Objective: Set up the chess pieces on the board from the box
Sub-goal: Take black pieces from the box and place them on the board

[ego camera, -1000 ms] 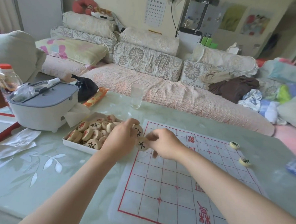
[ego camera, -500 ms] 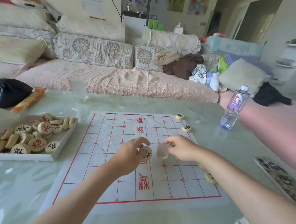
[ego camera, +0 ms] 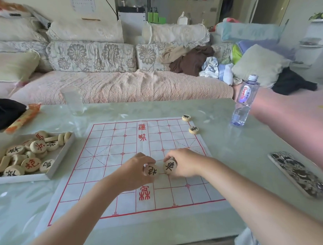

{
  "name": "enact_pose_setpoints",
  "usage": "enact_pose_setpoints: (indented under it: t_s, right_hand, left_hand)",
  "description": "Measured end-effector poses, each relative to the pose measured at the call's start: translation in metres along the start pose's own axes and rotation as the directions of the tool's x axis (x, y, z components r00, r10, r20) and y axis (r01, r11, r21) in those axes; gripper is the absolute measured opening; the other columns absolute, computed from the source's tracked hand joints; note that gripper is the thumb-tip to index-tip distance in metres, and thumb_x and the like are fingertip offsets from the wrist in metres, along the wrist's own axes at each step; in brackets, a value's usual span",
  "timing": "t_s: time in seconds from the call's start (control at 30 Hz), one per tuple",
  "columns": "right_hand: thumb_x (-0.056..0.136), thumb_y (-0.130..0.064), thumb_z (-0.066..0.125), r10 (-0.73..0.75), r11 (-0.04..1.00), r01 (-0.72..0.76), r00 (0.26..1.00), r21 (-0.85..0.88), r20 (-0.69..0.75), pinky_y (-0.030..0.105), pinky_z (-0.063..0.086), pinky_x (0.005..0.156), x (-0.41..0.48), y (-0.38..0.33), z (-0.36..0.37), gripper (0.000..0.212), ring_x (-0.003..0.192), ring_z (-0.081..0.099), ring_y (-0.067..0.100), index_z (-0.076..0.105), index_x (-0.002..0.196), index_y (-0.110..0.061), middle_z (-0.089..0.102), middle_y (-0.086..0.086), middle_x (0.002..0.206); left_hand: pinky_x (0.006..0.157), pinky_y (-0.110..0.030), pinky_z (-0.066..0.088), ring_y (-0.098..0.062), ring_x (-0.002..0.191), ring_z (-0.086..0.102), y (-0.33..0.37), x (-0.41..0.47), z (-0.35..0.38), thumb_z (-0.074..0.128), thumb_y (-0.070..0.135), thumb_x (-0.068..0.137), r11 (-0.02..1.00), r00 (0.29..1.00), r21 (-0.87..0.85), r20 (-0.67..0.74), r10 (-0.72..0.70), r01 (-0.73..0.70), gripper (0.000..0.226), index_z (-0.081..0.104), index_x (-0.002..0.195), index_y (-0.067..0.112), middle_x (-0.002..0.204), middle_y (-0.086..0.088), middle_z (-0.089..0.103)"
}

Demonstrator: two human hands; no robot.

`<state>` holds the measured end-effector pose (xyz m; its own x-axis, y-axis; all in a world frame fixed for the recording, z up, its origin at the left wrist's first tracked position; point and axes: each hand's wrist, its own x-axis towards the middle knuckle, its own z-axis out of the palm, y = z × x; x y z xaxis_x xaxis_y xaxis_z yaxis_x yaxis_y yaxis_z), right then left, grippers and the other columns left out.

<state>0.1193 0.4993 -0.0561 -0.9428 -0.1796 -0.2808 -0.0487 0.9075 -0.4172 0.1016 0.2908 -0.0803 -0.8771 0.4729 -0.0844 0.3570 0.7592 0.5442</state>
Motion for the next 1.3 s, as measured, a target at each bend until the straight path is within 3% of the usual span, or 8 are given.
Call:
enact_pose_setpoints:
  t_s: [0.17, 0.3, 0.4, 0.57, 0.83, 1.03, 1.17, 1.3]
  right_hand:
    - [0.083, -0.031, 0.071, -0.063, 0.997, 0.058, 0.993, -0.05, -0.104, 0.026, 0.042, 0.076, -0.009, 0.0, -0.013, 0.03, 0.098, 0.053, 0.017, 0.067, 0.112, -0.026, 0.046, -0.002, 0.111]
    - [0.078, -0.033, 0.077, -0.03, 1.0, 0.029, 0.98, -0.009, -0.195, 0.025, 0.042, 0.091, -0.035, 0.023, -0.032, 0.047, 0.107, 0.05, 0.01, 0.061, 0.122, -0.031, 0.05, -0.01, 0.116]
    - [0.077, -0.028, 0.079, 0.013, 0.999, -0.007, 0.976, 0.031, -0.217, 0.014, 0.037, 0.077, -0.065, 0.048, -0.034, 0.046, 0.104, 0.054, 0.006, 0.06, 0.118, -0.033, 0.056, -0.015, 0.116]
    - [0.071, -0.028, 0.083, 0.086, 0.994, -0.067, 0.966, 0.085, -0.243, 0.01, 0.033, 0.055, -0.115, 0.074, -0.032, 0.036, 0.065, 0.051, -0.01, 0.058, 0.095, -0.036, 0.057, -0.022, 0.091]
    - [0.066, -0.039, 0.084, 0.124, 0.992, -0.123, 0.978, 0.018, -0.17, 0.028, 0.051, 0.086, -0.152, 0.091, -0.011, 0.029, 0.092, 0.062, 0.007, 0.064, 0.086, -0.033, 0.064, -0.021, 0.101]
    - [0.07, -0.054, 0.076, 0.1, 0.983, -0.13, 0.972, -0.132, -0.21, 0.027, 0.046, 0.079, -0.153, 0.083, -0.009, 0.026, 0.092, 0.057, 0.005, 0.067, 0.085, -0.035, 0.057, -0.016, 0.099]
    - [0.083, -0.047, 0.071, 0.054, 0.991, -0.017, 0.955, 0.129, -0.291, 0.029, 0.049, 0.082, -0.144, 0.055, -0.005, 0.018, 0.093, 0.063, 0.007, 0.067, 0.084, -0.03, 0.064, -0.012, 0.093]
    - [0.096, -0.028, 0.064, 0.078, 0.879, 0.047, 0.968, 0.474, -0.239, 0.013, 0.041, 0.049, -0.125, 0.025, 0.009, 0.013, 0.061, 0.064, 0.014, 0.065, 0.107, -0.021, 0.069, -0.001, 0.099]
  left_hand:
    - [0.069, -0.013, 0.043, -0.008, 0.094, 0.055, 0.002, 0.001, 0.001, 0.074, 0.034, 0.079, 0.999, 0.999, 0.026, -0.024, 0.021, -0.02, 0.049, 0.055, 0.124, 0.03, 0.11, 0.014, 0.049]
    - [0.066, -0.011, 0.042, -0.005, 0.092, 0.055, 0.011, -0.002, 0.002, 0.072, 0.035, 0.081, 0.997, 0.995, 0.041, -0.068, 0.072, -0.069, 0.047, 0.054, 0.124, 0.031, 0.11, 0.014, 0.051]
    - [0.068, -0.01, 0.044, -0.004, 0.093, 0.056, 0.024, -0.005, 0.009, 0.071, 0.037, 0.081, 0.992, 0.986, 0.012, -0.107, 0.127, -0.126, 0.046, 0.054, 0.123, 0.031, 0.11, 0.015, 0.051]
    - [0.063, -0.011, 0.044, 0.002, 0.088, 0.056, 0.051, -0.017, 0.024, 0.072, 0.04, 0.081, 0.979, 0.969, -0.035, -0.153, 0.194, -0.201, 0.042, 0.054, 0.119, 0.033, 0.103, 0.022, 0.053]
    - [0.068, -0.009, 0.043, 0.005, 0.088, 0.057, 0.059, -0.043, 0.048, 0.072, 0.042, 0.08, 0.973, 0.967, -0.085, -0.159, 0.197, -0.212, 0.042, 0.056, 0.118, 0.032, 0.104, 0.023, 0.054]
    - [0.065, -0.011, 0.045, 0.002, 0.087, 0.059, 0.061, -0.056, 0.047, 0.074, 0.03, 0.08, 0.972, 0.971, -0.142, -0.179, 0.16, -0.187, 0.043, 0.055, 0.119, 0.031, 0.11, 0.017, 0.055]
    - [0.07, -0.012, 0.049, 0.002, 0.087, 0.058, 0.066, -0.055, 0.047, 0.077, 0.026, 0.079, 0.959, 0.965, -0.183, -0.193, 0.179, -0.215, 0.043, 0.057, 0.116, 0.033, 0.108, 0.016, 0.056]
    - [0.071, -0.015, 0.05, 0.0, 0.086, 0.059, 0.071, -0.05, 0.048, 0.08, 0.023, 0.075, 0.932, 0.961, -0.28, -0.214, 0.174, -0.231, 0.046, 0.058, 0.113, 0.037, 0.107, 0.015, 0.06]
